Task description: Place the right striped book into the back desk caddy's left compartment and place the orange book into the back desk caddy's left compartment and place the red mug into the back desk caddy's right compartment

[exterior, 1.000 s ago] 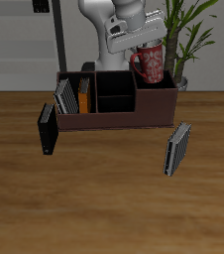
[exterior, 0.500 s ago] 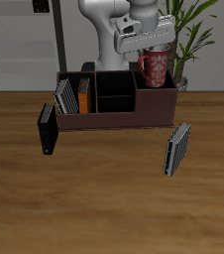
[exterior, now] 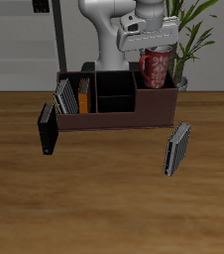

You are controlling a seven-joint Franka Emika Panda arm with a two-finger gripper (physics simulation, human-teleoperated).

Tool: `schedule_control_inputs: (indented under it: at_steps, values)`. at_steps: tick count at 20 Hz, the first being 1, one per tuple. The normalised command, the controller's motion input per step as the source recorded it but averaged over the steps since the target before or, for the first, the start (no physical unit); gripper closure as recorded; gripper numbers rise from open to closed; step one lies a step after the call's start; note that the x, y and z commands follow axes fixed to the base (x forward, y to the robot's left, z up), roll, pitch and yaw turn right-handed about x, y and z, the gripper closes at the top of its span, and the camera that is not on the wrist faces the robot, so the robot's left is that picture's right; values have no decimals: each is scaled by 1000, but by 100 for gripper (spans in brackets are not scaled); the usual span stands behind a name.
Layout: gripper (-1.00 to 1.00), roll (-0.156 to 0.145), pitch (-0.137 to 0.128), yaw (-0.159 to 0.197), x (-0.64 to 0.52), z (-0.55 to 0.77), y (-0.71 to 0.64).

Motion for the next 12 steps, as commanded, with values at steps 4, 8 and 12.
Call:
schedule_control_inputs:
  at_steps: [4,8,12]
  values:
    - [100,4,28,7,-114,-165,-78]
    - [100,23,10,29,-150,-105,47]
    - [100,32,26,91,-197,-223,77]
